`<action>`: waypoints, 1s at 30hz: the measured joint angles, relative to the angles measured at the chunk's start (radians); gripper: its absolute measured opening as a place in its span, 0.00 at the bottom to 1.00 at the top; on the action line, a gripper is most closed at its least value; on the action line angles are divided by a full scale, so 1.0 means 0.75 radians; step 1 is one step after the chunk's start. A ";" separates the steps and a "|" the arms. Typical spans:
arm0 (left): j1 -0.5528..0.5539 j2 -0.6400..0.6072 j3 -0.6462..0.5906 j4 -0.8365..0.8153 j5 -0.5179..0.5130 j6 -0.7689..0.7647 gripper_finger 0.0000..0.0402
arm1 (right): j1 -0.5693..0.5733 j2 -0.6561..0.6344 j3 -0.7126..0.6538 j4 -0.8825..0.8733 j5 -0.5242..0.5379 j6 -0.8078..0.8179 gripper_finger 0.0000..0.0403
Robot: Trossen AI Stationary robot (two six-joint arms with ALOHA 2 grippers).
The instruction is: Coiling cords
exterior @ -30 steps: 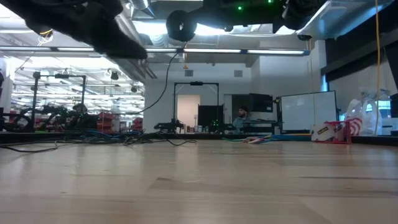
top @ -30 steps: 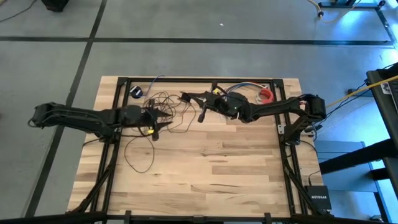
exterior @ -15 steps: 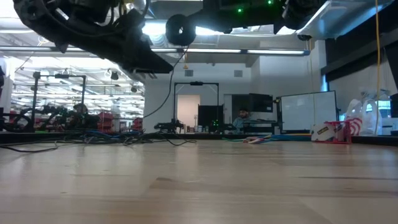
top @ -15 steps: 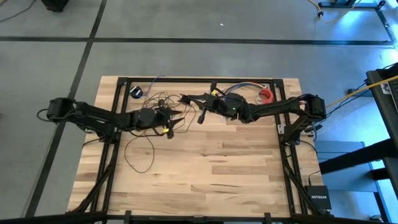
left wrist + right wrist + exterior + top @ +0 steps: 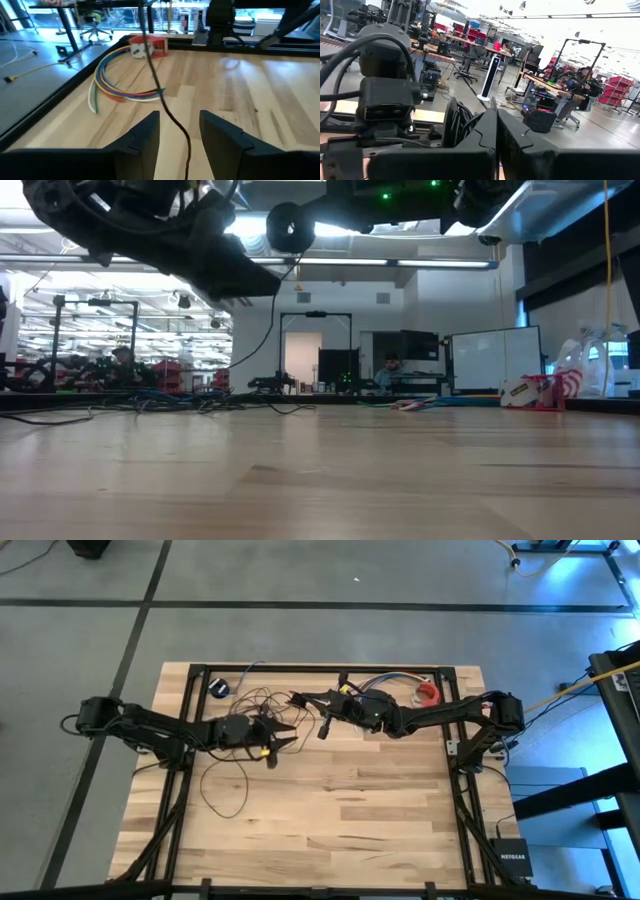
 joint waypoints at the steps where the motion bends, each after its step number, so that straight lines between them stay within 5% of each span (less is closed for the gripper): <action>1: 0.007 0.000 0.000 0.001 0.000 0.000 0.33 | 0.000 0.000 0.000 0.000 0.000 0.000 0.02; 7: 0.038 0.000 0.000 0.001 -0.001 0.003 0.28 | 0.000 0.000 0.000 0.005 0.000 -0.001 0.02; 14: 0.042 -0.001 0.000 0.008 -0.115 0.133 0.02 | 0.001 0.000 0.000 0.008 -0.016 -0.001 0.01; 19: 0.043 -0.020 -0.001 0.002 -0.347 0.242 0.04 | 0.002 0.000 0.000 0.003 -0.036 -0.001 0.02; 30: 0.042 -0.298 -0.001 -0.029 -0.434 0.393 0.00 | 0.040 0.001 0.000 -0.031 -0.017 -0.130 0.01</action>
